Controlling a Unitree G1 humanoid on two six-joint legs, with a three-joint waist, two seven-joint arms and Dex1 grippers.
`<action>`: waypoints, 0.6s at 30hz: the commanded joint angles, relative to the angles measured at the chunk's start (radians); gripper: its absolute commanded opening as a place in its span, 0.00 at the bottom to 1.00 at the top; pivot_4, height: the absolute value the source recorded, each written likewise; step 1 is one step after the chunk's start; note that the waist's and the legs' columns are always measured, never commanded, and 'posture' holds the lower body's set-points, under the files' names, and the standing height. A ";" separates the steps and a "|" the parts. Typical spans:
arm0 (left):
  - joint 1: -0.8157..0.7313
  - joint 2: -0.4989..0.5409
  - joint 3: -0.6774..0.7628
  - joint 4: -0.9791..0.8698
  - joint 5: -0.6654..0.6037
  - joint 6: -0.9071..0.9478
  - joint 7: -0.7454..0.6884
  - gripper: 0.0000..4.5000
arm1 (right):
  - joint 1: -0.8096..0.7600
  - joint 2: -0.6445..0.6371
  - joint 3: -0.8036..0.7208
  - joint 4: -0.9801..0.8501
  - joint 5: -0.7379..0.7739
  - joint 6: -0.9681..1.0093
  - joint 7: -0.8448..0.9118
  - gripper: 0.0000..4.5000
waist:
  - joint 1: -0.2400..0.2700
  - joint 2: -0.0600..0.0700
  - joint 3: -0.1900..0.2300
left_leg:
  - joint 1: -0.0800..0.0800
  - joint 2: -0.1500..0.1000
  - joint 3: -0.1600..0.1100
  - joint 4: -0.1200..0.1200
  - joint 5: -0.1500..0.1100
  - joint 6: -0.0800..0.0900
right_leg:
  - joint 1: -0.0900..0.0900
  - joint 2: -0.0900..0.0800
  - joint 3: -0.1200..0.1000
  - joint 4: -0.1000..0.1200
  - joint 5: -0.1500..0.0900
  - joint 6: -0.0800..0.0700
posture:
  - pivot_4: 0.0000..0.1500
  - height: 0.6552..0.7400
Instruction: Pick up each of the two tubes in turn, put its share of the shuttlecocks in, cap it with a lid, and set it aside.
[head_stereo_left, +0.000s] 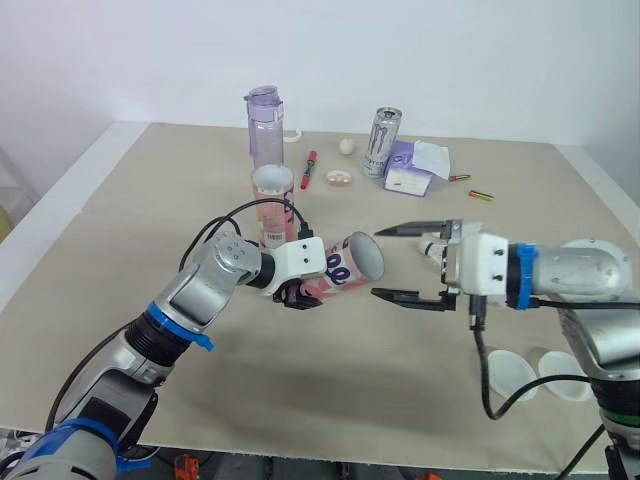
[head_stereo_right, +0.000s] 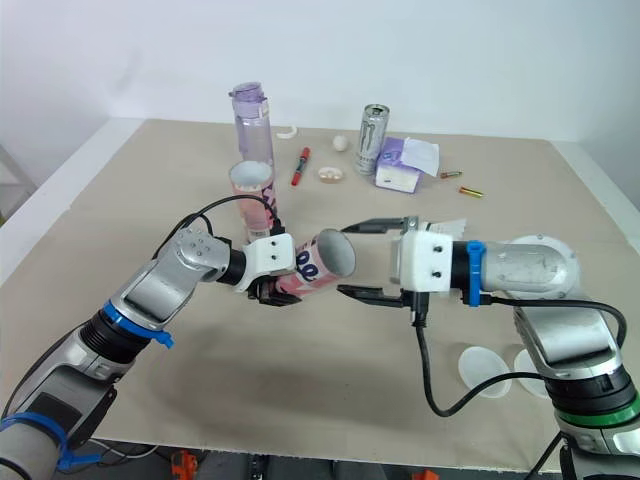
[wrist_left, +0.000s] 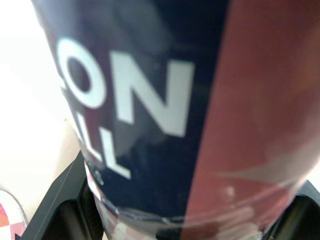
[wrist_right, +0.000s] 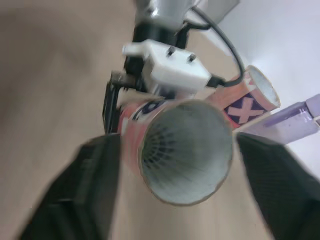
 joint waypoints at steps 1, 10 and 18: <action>0.005 0.008 -0.013 0.021 0.017 0.002 0.005 0.70 | 0.059 0.021 -0.176 -0.036 0.158 0.167 -0.126 0.99 | 0.000 0.000 0.000 | 0.000 0.000 0.000 0.000 0.000 0.000 | 0.000 0.000 0.000 0.000 0.000 0.000 | 1.00 1.00; -0.001 0.002 -0.018 0.036 0.016 -0.006 -0.002 0.70 | 0.386 0.132 -0.498 0.156 0.217 0.286 -0.281 0.99 | -0.002 0.003 -0.002 | 0.001 -0.001 0.001 -0.001 0.000 0.000 | 0.000 -0.001 0.003 0.000 0.000 0.001 | 1.00 1.00; -0.003 -0.001 -0.017 0.042 0.019 -0.011 -0.003 0.70 | 0.412 0.115 -0.571 0.333 0.239 0.369 -0.289 0.99 | -0.004 0.003 -0.002 | 0.003 -0.001 0.002 -0.001 0.001 0.002 | 0.000 0.000 0.005 0.000 0.003 0.000 | 1.00 1.00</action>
